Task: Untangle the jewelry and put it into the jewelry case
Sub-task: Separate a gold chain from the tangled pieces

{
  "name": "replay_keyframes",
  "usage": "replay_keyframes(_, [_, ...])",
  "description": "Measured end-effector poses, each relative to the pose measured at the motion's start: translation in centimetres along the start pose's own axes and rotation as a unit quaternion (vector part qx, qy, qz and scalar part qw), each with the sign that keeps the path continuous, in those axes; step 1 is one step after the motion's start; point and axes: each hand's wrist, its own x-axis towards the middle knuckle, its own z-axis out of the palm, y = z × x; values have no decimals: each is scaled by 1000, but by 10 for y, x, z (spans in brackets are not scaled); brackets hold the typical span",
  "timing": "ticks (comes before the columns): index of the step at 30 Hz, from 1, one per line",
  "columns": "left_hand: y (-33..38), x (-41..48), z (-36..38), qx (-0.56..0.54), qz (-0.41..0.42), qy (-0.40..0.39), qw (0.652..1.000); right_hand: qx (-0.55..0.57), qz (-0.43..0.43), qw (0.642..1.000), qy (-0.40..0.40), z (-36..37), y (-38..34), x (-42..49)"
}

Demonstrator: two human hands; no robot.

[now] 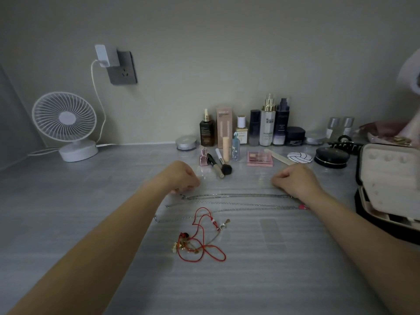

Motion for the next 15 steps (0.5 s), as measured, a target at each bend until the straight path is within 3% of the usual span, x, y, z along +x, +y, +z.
replay_keyframes(15, [-20, 12, 1, 64, 24, 93, 993, -80, -43, 995, 42, 5, 10, 5])
